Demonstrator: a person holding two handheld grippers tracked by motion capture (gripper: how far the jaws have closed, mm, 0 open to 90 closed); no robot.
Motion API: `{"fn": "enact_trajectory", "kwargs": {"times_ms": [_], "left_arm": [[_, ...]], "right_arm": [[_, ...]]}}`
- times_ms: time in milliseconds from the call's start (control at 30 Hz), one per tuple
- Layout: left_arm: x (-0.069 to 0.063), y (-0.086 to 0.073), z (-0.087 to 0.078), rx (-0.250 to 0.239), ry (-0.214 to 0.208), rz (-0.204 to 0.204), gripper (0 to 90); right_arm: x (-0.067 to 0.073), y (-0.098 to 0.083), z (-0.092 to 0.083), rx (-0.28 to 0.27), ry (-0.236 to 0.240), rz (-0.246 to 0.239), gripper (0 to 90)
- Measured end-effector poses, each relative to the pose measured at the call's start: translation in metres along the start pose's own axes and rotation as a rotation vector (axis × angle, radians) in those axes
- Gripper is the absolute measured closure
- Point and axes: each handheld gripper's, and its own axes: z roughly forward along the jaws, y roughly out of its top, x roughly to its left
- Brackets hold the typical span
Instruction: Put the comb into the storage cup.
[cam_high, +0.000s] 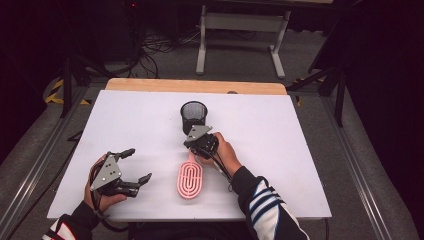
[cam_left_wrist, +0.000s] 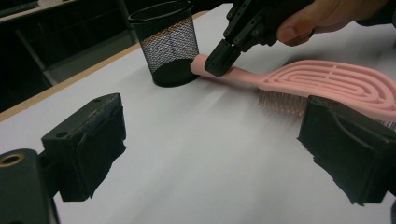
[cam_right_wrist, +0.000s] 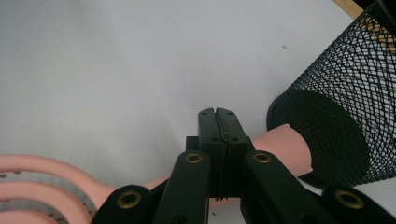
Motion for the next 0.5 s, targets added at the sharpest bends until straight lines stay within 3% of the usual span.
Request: {"fn": "enact_trajectory", "kwargs": {"times_ms": [133,500], "left_arm": [[-0.0001,0.0,0.0004,0.003,0.0,0.001,8.4],[0.001,-0.0001,-0.0002,0.004,-0.003,-0.003,8.4]], "right_arm": [[-0.0017,-0.0013,-0.0003,0.021,-0.019,0.001,90.0],[-0.0051,-0.0061,-0.0011,0.101,-0.007,0.018,90.0]]}}
